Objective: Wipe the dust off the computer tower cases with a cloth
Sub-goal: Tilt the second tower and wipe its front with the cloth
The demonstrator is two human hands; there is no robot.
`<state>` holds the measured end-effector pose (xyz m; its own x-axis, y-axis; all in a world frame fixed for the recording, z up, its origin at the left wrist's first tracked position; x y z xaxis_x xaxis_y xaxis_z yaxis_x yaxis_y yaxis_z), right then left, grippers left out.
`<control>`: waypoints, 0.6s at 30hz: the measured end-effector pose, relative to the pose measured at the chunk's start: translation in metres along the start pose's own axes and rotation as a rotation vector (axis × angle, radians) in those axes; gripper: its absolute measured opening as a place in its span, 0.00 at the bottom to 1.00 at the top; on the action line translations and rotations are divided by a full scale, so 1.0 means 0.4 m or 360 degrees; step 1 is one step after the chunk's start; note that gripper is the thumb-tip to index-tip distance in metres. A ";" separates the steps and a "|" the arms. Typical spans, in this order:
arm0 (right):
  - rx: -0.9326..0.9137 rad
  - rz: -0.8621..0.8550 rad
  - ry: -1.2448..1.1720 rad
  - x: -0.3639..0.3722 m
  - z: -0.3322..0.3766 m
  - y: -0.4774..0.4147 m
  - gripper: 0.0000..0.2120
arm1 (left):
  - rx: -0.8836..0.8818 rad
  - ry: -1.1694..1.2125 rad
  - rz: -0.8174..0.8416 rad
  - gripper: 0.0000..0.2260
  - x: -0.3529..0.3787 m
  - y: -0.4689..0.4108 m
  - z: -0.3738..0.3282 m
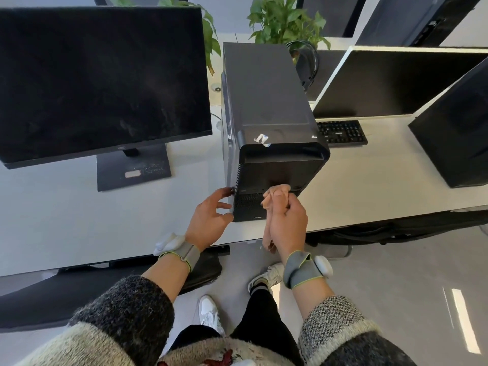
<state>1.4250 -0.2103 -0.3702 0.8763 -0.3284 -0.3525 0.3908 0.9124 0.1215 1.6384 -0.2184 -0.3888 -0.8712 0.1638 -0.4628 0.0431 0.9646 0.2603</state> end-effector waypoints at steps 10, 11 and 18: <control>-0.0045 0.0045 0.0026 0.025 0.026 0.021 0.13 | -0.0019 -0.0001 -0.0003 0.28 0.000 -0.005 -0.003; -0.0035 0.0065 0.0066 0.033 0.017 0.019 0.12 | -0.0019 0.0002 0.0003 0.28 0.001 -0.005 -0.003; 0.0192 0.0096 0.0069 0.044 -0.033 0.014 0.15 | -0.0007 0.0010 0.0017 0.28 -0.002 0.002 -0.003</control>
<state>1.4388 -0.2078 -0.3878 0.8873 -0.2607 -0.3804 0.3710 0.8935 0.2532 1.6386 -0.2181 -0.3873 -0.8736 0.1729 -0.4548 0.0503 0.9618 0.2691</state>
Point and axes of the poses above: each hand's wrist, its own y-axis away from the middle knuckle, its own x-axis out of the palm, z = x × y, the point moved 8 cm from there along -y, towards the middle knuckle, and after that the axes turned 5 degrees about -y, right-handed, at the moved point
